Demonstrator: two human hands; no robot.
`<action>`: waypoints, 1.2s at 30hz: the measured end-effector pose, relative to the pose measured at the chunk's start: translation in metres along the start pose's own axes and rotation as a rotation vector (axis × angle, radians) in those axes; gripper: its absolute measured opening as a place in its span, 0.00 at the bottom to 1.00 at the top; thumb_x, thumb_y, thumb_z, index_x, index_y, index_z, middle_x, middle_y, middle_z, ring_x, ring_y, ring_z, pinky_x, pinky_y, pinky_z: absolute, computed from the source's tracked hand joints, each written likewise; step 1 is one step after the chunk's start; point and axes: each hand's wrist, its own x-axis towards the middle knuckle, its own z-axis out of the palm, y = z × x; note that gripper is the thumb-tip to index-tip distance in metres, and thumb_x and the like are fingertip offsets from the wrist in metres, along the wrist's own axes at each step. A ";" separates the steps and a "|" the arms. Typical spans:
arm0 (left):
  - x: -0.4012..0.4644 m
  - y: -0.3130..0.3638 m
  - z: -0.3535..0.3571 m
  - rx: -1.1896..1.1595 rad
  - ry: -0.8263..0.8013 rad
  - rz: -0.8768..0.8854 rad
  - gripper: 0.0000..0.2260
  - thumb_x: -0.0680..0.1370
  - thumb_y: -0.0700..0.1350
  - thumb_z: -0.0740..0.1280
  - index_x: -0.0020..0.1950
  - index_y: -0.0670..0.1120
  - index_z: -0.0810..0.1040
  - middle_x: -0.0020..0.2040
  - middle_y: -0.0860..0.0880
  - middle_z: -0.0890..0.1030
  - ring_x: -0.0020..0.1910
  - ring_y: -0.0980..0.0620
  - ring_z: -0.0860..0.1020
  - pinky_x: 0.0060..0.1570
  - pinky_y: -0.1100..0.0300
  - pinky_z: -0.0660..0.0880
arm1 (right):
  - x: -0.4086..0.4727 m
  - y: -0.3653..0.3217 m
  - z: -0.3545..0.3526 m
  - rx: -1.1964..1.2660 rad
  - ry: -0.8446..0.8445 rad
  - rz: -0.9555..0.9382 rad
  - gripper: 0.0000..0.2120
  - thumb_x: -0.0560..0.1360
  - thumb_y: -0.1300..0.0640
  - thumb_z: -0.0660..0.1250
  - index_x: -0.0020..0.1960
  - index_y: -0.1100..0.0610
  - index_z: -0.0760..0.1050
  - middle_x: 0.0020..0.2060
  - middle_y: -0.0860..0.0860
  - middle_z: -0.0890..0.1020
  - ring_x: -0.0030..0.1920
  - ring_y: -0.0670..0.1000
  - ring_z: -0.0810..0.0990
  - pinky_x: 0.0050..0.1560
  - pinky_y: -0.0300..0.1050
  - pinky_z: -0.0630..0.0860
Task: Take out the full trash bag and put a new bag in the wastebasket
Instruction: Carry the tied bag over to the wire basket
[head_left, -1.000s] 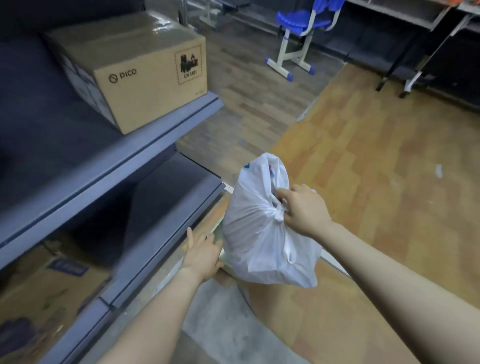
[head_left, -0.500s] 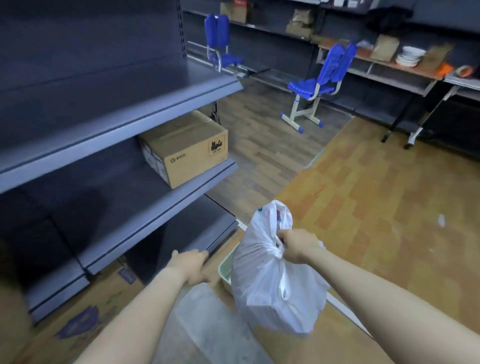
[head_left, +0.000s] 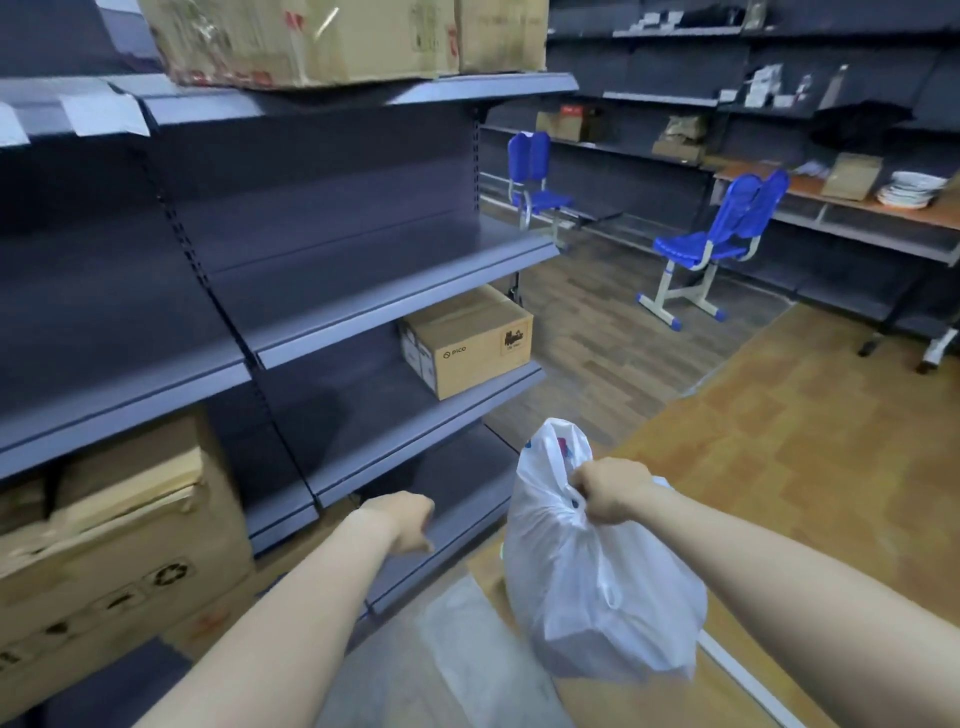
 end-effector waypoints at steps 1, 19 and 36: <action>-0.009 -0.003 0.001 0.003 0.013 -0.013 0.18 0.77 0.52 0.64 0.64 0.44 0.71 0.64 0.45 0.74 0.62 0.45 0.73 0.57 0.54 0.71 | -0.004 -0.006 -0.003 -0.003 0.002 -0.020 0.08 0.69 0.62 0.60 0.34 0.53 0.65 0.35 0.48 0.71 0.43 0.53 0.71 0.28 0.39 0.58; -0.170 -0.068 0.066 -0.297 0.051 -0.462 0.22 0.77 0.51 0.66 0.66 0.40 0.71 0.65 0.43 0.75 0.62 0.43 0.74 0.59 0.53 0.72 | -0.032 -0.180 -0.032 -0.150 -0.020 -0.615 0.11 0.65 0.61 0.64 0.32 0.55 0.61 0.35 0.49 0.70 0.38 0.53 0.70 0.30 0.39 0.59; -0.433 -0.128 0.214 -0.608 0.157 -1.096 0.21 0.77 0.52 0.65 0.65 0.41 0.69 0.66 0.43 0.72 0.64 0.43 0.72 0.63 0.51 0.70 | -0.188 -0.433 -0.015 -0.464 0.170 -1.275 0.16 0.68 0.60 0.64 0.32 0.52 0.58 0.32 0.47 0.66 0.41 0.54 0.69 0.28 0.41 0.58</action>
